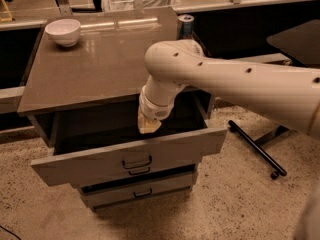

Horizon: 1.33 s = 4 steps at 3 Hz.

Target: Open top drawer

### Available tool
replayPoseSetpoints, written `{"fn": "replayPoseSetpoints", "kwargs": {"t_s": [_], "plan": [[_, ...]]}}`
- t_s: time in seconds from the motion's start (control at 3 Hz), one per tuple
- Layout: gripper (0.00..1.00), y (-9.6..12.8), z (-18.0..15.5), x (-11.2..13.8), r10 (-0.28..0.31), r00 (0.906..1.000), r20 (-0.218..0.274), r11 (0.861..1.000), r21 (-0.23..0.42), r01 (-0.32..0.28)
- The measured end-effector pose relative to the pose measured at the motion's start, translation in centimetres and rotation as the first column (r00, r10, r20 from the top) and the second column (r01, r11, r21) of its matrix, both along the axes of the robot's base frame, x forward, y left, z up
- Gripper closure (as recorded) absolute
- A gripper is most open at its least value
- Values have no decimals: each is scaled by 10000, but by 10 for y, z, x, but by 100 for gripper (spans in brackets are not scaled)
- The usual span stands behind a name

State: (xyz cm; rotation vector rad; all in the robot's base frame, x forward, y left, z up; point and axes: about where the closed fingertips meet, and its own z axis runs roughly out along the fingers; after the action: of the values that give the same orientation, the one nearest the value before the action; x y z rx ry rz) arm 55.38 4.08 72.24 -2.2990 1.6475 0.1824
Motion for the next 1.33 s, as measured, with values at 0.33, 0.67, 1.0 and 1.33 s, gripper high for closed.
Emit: {"fn": "replayPoseSetpoints", "kwargs": {"t_s": [0.33, 0.67, 1.0, 1.33], "plan": [[100, 3, -42, 25, -429, 9977, -531, 9990, -159, 421], [100, 6, -72, 29, -622, 9946, -833, 9976, -368, 594], [100, 9, -87, 20, -532, 9938, -972, 9979, -414, 494], [100, 2, -94, -8, -237, 9923, -1216, 9984, -533, 173]]}}
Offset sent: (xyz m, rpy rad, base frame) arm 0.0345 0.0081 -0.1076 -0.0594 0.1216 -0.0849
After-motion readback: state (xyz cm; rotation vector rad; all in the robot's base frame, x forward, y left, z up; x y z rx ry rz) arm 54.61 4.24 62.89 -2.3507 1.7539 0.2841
